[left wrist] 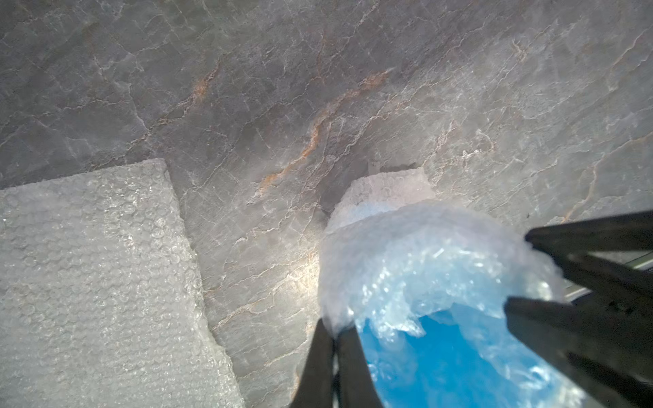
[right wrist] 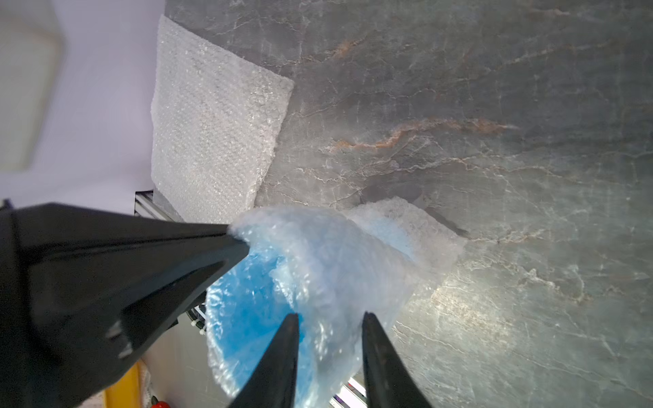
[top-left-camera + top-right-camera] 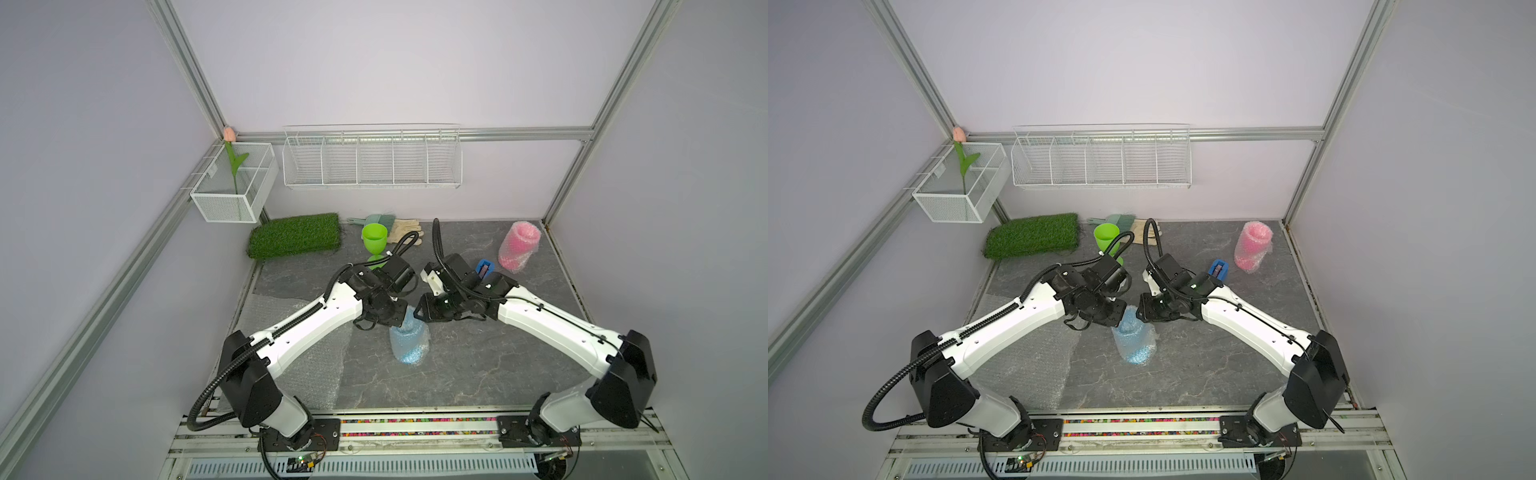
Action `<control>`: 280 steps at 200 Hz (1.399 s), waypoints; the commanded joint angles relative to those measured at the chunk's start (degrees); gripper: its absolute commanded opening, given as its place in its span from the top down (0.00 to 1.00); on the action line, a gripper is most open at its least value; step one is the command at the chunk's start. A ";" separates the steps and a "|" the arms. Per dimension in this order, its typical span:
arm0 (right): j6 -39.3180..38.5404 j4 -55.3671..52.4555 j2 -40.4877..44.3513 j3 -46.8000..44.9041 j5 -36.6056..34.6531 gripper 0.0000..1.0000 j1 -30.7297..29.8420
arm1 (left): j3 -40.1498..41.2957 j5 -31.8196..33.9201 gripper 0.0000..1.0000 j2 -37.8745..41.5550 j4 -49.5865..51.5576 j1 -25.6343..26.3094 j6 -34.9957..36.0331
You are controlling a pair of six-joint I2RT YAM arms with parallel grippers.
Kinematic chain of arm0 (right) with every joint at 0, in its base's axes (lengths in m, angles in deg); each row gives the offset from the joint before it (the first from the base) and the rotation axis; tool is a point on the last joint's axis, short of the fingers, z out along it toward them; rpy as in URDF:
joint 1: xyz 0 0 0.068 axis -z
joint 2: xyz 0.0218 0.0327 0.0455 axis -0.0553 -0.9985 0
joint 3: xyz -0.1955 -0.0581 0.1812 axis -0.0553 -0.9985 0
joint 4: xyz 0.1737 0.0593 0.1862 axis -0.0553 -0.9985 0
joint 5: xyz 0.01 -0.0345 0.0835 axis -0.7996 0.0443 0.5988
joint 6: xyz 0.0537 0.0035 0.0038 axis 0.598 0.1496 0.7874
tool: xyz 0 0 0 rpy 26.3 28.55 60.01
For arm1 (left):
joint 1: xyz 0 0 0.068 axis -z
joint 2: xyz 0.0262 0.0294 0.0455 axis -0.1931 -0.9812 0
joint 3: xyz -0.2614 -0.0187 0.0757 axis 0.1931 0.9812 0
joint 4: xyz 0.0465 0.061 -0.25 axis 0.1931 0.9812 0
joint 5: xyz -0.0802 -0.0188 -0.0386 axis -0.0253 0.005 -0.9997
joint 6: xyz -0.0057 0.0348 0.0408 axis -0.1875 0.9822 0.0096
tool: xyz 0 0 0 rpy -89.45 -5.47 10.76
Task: Wrap wine glasses in bubble wrap
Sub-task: Pick up the bubble wrap from the center of the board, then place the bubble wrap at the center of the board.
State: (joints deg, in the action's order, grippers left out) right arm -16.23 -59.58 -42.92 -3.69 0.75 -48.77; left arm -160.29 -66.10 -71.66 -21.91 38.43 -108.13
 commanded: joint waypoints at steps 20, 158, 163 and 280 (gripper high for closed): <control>0.46 -4.06 -2.01 1.25 -3.74 0.77 -0.64 | 1.51 0.08 1.00 1.27 -2.48 0.15 -2.42; -15.03 -17.91 -9.15 21.42 -15.20 0.93 14.92 | 10.49 15.72 0.22 16.85 -7.92 -9.28 2.10; -15.68 -18.00 -10.06 22.45 -15.37 0.93 16.20 | 11.27 16.63 0.18 17.87 -8.68 -9.60 2.16; -23.51 -22.20 -39.34 57.33 -18.04 0.93 29.69 | 17.42 19.17 0.07 19.86 -10.51 -10.71 1.45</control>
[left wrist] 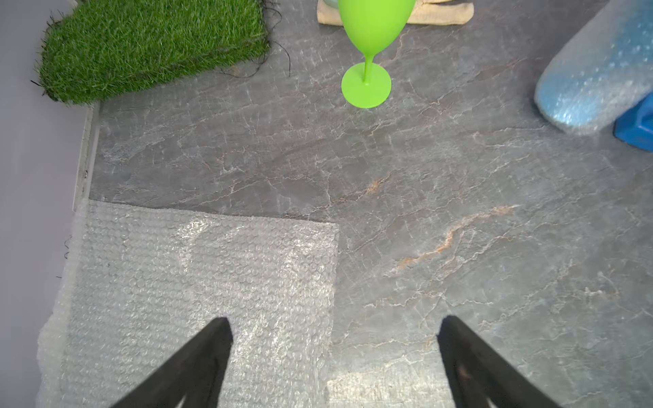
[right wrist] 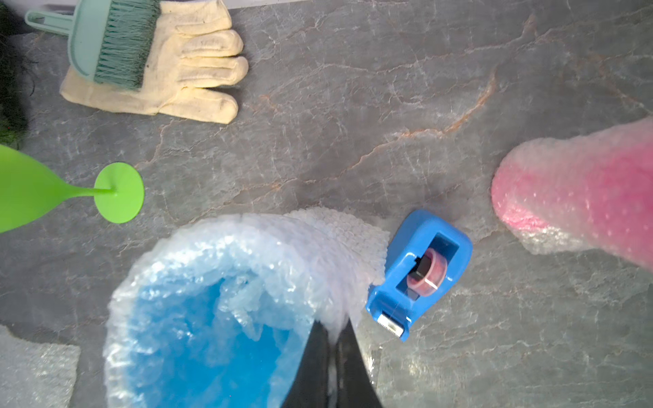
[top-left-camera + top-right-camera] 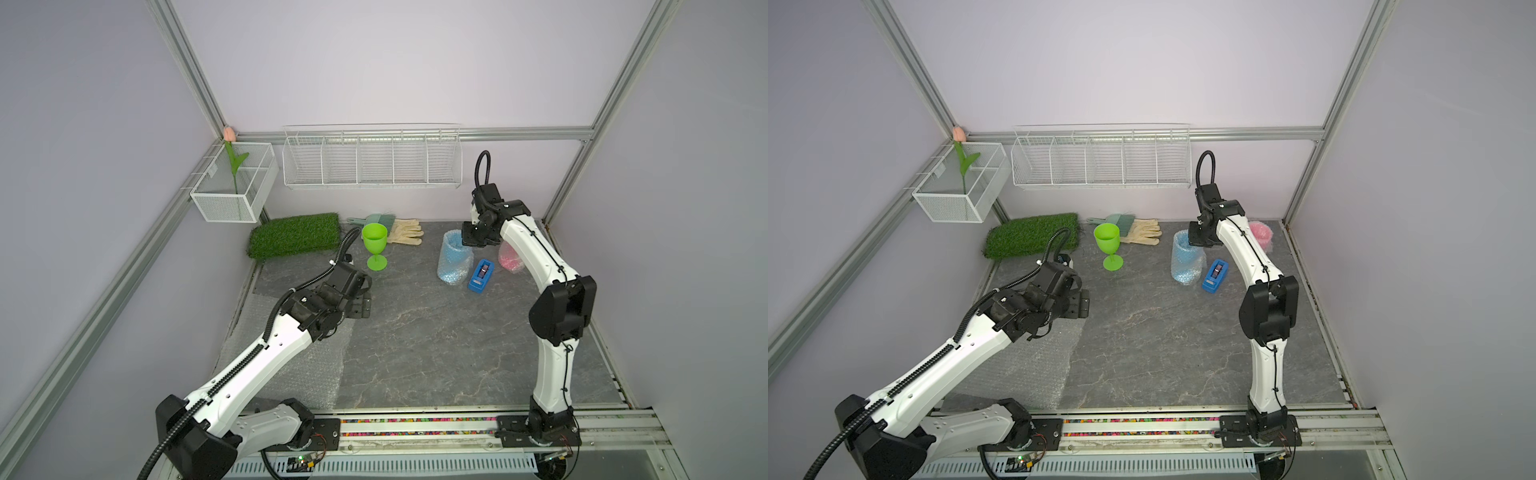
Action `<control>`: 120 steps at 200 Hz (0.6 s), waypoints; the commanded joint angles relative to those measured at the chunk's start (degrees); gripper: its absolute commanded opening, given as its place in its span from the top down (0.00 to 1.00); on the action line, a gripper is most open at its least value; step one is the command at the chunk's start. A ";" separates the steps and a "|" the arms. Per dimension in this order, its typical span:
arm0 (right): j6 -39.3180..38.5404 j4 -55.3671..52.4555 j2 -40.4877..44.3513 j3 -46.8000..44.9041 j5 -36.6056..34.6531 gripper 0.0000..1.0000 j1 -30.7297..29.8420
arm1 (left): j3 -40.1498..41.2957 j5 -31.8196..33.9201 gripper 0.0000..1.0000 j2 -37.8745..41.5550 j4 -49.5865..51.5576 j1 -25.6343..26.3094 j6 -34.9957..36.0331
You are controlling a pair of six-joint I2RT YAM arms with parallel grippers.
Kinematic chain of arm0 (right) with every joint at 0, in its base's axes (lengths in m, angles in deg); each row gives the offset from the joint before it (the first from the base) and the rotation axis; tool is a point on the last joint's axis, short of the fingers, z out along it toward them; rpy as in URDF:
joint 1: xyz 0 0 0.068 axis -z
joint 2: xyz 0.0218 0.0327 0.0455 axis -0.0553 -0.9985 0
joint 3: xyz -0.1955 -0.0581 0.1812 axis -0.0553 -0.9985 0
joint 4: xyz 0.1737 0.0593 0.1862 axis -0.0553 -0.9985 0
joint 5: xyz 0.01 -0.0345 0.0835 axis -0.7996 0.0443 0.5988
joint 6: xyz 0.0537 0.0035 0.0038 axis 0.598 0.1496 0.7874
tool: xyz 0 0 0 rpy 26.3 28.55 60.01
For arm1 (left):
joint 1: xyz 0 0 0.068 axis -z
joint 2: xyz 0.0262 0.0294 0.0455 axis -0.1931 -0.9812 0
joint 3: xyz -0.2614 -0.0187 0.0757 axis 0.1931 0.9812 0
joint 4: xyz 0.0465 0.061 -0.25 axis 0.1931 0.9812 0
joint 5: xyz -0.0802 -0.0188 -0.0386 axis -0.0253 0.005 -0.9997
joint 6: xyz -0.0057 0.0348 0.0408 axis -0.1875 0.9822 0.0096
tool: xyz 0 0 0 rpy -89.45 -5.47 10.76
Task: Wrap wine glasses in bubble wrap
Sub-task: Place the bubble wrap at the center of the board.
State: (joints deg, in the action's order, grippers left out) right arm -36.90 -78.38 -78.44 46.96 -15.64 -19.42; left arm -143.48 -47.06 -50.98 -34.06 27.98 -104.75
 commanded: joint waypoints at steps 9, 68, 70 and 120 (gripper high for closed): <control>-3.29 -3.65 -5.69 8.63 -1.82 0.93 0.50 | 0.88 -0.36 0.07 -1.13 1.54 -0.27 -2.07; -3.99 -4.11 -11.10 13.20 0.55 0.89 1.09 | 1.54 -2.67 0.11 -4.34 1.40 -0.38 -2.67; -3.96 -4.12 -11.13 13.20 0.56 0.88 1.12 | 1.54 -2.77 0.12 -4.54 1.44 -0.40 -2.67; -4.10 -5.42 -9.18 16.53 -0.66 0.57 1.21 | 0.90 -7.15 0.23 -8.78 2.11 -2.49 -2.32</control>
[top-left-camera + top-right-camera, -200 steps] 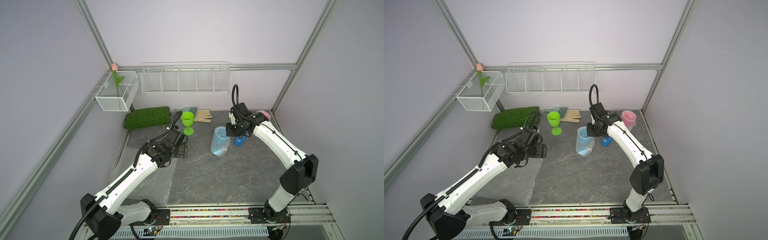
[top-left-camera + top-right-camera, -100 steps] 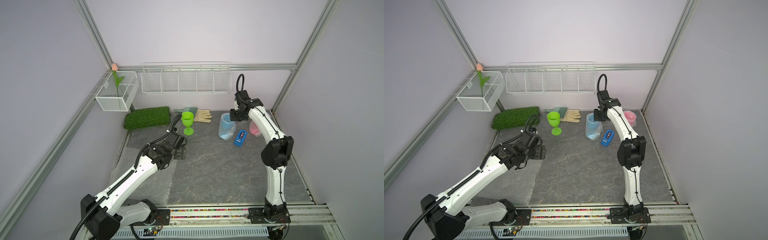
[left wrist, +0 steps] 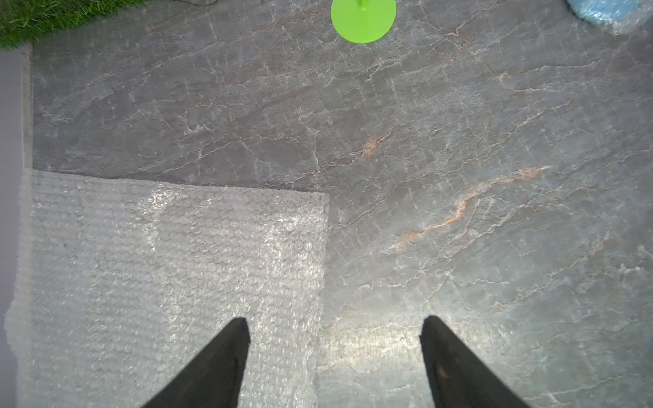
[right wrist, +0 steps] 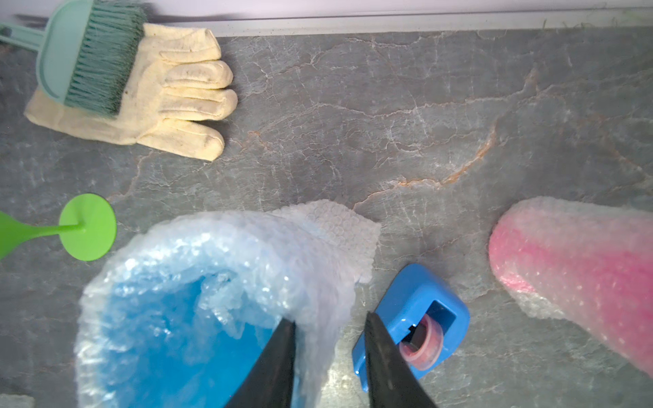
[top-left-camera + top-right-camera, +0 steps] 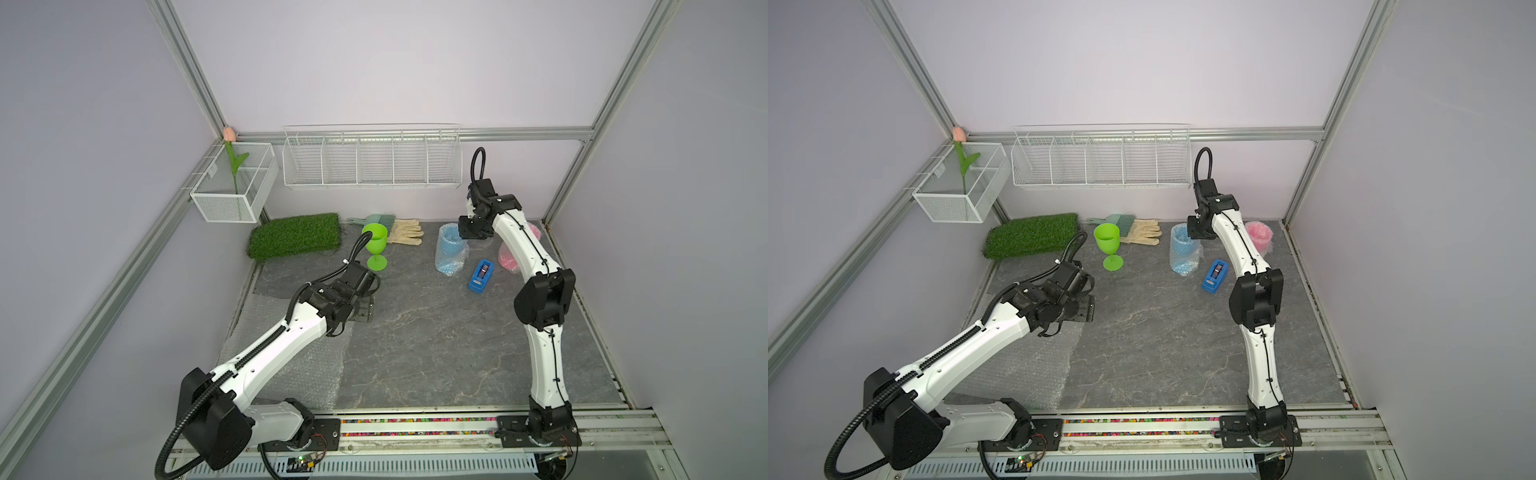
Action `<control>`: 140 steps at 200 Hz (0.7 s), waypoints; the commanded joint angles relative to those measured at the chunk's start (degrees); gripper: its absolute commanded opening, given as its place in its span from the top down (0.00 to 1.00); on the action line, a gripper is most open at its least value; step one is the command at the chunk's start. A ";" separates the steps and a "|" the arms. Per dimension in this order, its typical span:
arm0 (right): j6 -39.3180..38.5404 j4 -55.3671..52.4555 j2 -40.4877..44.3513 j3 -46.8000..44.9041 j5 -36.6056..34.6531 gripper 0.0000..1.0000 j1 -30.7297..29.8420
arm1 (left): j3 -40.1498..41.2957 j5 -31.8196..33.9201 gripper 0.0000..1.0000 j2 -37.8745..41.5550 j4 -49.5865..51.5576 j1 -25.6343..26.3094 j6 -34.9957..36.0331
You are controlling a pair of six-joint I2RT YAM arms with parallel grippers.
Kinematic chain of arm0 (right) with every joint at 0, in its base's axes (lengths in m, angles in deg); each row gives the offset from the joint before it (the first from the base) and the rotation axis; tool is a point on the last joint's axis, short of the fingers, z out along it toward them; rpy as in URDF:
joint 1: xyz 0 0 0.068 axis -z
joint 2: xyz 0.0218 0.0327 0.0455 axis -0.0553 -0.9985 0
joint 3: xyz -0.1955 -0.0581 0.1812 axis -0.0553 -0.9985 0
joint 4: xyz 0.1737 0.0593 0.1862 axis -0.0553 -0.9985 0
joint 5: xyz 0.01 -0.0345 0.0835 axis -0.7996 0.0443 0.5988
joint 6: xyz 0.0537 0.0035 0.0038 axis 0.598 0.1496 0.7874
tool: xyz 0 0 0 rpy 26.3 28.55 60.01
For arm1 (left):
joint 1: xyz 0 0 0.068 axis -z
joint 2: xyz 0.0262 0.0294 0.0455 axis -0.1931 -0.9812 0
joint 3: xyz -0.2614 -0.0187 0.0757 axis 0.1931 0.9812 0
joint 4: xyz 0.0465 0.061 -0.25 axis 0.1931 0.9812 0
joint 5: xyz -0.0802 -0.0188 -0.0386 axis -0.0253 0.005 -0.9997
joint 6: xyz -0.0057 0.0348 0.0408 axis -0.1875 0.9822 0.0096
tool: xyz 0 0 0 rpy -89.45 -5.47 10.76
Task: Wrap wine glasses in bubble wrap
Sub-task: Place the bubble wrap at the center of the board.
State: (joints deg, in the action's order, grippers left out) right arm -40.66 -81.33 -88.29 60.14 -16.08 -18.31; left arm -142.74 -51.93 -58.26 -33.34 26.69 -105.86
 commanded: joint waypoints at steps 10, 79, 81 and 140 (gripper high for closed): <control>-0.33 -3.28 1.23 4.89 -0.41 0.55 0.11 | 0.54 -2.90 0.24 -2.05 1.27 -1.81 -1.19; -0.15 -6.01 9.93 4.50 2.18 0.53 0.20 | 3.76 -11.29 0.36 -8.78 0.94 -8.72 -0.50; -0.10 -5.92 10.31 4.11 2.32 0.53 0.20 | 3.76 -11.57 0.36 -9.16 1.04 -9.04 -0.50; 1.55 0.20 23.67 -12.47 4.13 0.52 -0.47 | 8.13 -15.36 0.37 -17.93 -2.72 -11.54 -3.64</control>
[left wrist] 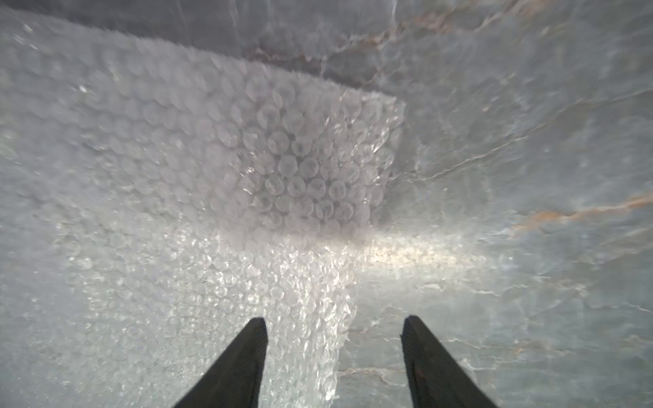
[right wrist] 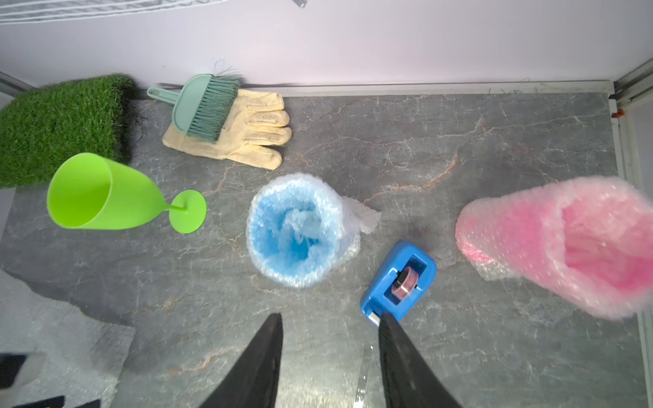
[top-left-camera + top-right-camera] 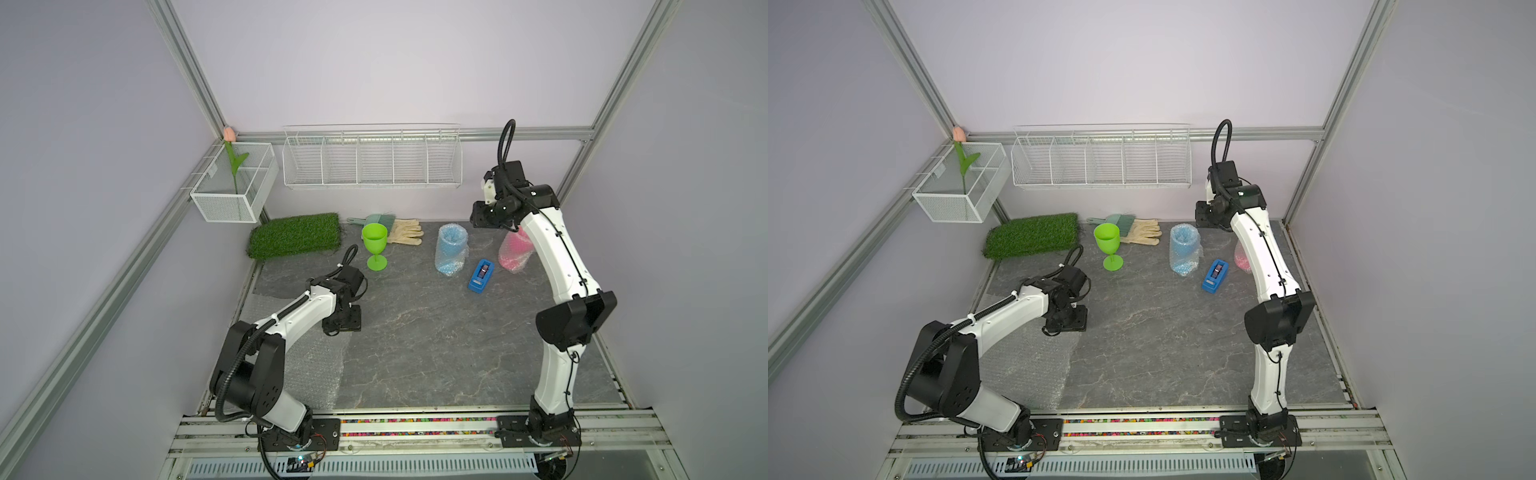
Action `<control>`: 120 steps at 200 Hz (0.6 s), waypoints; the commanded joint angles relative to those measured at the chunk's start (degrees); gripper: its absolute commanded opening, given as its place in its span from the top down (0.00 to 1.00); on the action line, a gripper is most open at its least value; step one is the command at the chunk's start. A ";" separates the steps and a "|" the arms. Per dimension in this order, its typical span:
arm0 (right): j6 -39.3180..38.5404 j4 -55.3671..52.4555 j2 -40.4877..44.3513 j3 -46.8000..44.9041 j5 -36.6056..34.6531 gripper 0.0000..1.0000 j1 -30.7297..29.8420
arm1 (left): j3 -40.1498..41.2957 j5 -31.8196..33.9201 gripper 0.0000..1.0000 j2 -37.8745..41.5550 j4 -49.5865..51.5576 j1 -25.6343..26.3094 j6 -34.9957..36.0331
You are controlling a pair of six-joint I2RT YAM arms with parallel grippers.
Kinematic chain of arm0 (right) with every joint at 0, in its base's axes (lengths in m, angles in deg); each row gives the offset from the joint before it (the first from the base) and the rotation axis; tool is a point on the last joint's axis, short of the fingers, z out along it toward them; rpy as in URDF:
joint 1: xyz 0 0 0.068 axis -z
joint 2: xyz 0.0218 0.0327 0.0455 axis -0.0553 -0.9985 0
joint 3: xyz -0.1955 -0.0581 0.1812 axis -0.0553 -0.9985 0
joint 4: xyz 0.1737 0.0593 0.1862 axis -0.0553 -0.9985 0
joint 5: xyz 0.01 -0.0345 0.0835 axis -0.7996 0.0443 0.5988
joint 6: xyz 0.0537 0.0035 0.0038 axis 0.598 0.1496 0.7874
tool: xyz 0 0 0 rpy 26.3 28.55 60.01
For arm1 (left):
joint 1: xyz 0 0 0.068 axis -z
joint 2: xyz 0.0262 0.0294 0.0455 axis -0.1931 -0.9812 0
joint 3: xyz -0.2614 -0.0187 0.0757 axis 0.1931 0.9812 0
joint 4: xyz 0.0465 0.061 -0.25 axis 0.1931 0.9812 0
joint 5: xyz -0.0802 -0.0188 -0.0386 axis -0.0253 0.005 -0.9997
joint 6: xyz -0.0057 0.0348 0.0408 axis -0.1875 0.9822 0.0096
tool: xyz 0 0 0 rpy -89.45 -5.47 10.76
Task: Wrap wine glasses in bubble wrap
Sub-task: Place the bubble wrap at the center of the board, then move the bubble wrap to the center of the board.
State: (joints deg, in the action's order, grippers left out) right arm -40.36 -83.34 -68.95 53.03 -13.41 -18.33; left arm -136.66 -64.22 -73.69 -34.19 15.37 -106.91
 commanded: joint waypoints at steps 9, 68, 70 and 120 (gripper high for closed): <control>1.35 2.46 5.57 -7.11 1.55 0.52 -0.48 | 2.83 -3.60 0.37 -3.66 -2.84 -0.17 -3.07; 2.28 5.06 13.73 -17.34 1.25 0.52 -1.36 | 4.04 -3.68 0.74 -5.57 -3.45 -0.40 -4.20; 2.30 5.19 13.98 -17.78 1.23 0.52 -1.36 | 4.13 -3.84 0.76 -5.48 -3.55 -0.46 -4.20; 3.09 6.76 19.08 -25.23 1.13 0.52 -1.97 | 3.25 -9.64 0.97 -0.80 -4.47 -0.49 -4.15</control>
State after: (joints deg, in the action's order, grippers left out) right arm -38.26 -78.24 -52.78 30.13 -12.58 -19.88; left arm -133.53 -69.57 -77.80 -37.63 14.95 -110.06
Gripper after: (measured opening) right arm 0.477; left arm 0.055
